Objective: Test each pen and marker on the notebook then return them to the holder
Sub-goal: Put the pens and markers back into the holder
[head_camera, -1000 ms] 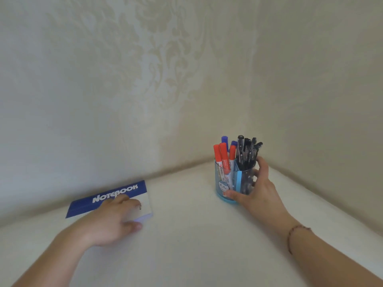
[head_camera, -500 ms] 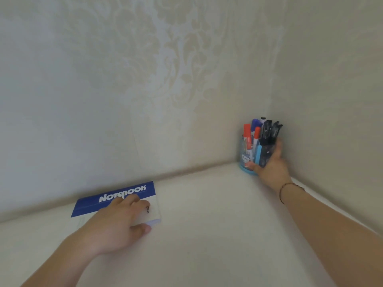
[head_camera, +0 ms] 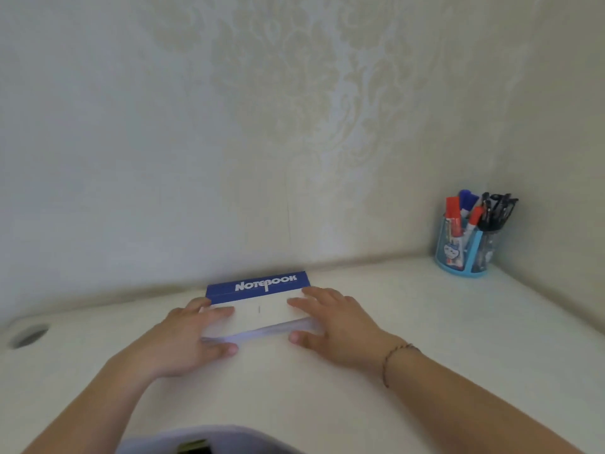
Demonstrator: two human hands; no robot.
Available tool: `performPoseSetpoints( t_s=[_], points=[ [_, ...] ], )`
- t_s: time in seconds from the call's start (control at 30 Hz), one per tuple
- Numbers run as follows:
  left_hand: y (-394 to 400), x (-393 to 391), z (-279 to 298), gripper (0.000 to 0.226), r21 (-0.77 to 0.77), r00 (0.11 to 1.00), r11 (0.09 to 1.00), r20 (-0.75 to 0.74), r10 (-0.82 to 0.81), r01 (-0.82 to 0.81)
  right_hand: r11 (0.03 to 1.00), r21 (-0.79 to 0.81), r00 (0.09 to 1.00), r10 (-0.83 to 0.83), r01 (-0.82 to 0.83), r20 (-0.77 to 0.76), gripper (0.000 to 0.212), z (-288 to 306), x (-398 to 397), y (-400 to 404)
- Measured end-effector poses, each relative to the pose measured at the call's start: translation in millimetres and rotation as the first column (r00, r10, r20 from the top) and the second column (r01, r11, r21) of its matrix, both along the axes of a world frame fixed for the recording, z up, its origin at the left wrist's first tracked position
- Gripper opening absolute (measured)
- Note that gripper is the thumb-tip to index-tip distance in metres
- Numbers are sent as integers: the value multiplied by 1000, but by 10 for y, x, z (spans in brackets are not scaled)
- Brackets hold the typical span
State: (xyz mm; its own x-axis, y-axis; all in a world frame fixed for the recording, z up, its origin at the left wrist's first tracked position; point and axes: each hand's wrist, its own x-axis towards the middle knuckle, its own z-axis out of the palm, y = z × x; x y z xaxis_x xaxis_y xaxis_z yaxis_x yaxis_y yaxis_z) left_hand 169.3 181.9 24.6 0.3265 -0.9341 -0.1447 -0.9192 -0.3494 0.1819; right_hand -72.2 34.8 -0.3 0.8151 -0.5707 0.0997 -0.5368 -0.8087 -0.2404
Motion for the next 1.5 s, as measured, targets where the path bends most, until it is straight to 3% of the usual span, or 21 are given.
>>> performPoseSetpoints(
  t_s=[0.07,0.13,0.2,0.27,0.3,0.4,0.5,0.57,0.63,0.73,0.83,0.87,0.97,1.1,1.23,1.4,1.5],
  points=[
    [53,10,-58,85,-24,1000,1000,17,-16,17,1000,-1,999,-8,8,-44,64,-67,65,34],
    [50,-46,-100,75,-82,999,996,31,-37,40,1000,-20,999,-19,18,-40,69,-68,23,21],
    [2,-188,-109,97,-112,998,992,3,-62,62,999,-37,1000,1,-1,-7,74,-6,-100,23],
    [-122,-386,-124,123,-96,995,990,24,-98,100,996,-82,999,43,-42,8,59,63,-327,60],
    [-207,-497,-111,119,-94,994,990,30,-107,109,992,-97,996,85,-81,35,50,100,-477,81],
    [-533,-870,-30,67,-106,988,986,94,-122,132,969,60,964,231,-240,131,22,270,-985,214],
    [-894,-1302,43,70,-17,966,969,77,-245,247,924,286,957,197,-253,211,23,403,-1372,289],
    [-1113,-1646,66,78,35,914,915,46,-404,402,950,263,944,77,-167,321,26,399,-1591,176],
    [-1275,-1938,95,75,70,828,826,-1,-560,559,992,124,974,10,-39,225,33,342,-1812,-47],
    [-1402,-2096,170,58,100,715,710,-7,-700,697,1000,17,996,-17,19,-87,57,183,-2028,-282],
    [-1378,-2087,160,41,12,679,723,335,-654,691,994,-72,985,-89,79,-146,66,69,-2027,-334],
    [-1347,-2091,117,31,-29,691,739,381,-615,673,993,-50,985,-111,105,-130,69,61,-1988,-352],
    [-1283,-2112,-19,43,-118,821,825,248,-515,553,987,2,985,-162,162,-60,61,35,-1792,-518],
    [-1469,-2056,-156,47,-203,903,890,231,-362,409,930,-144,941,-331,337,64,48,-6,-1636,-761],
    [-1679,-2126,-233,51,-193,912,900,218,-349,391,870,-197,892,-437,451,114,42,-21,-1666,-940],
    [-1812,-2200,-210,46,-174,920,914,216,-327,366,857,-103,863,-503,504,42,41,51,-1611,-1054],
    [-1801,-2238,-220,42,-181,935,927,203,-292,329,832,-72,834,-545,551,82,43,30,-1594,-1028]
  ],
)
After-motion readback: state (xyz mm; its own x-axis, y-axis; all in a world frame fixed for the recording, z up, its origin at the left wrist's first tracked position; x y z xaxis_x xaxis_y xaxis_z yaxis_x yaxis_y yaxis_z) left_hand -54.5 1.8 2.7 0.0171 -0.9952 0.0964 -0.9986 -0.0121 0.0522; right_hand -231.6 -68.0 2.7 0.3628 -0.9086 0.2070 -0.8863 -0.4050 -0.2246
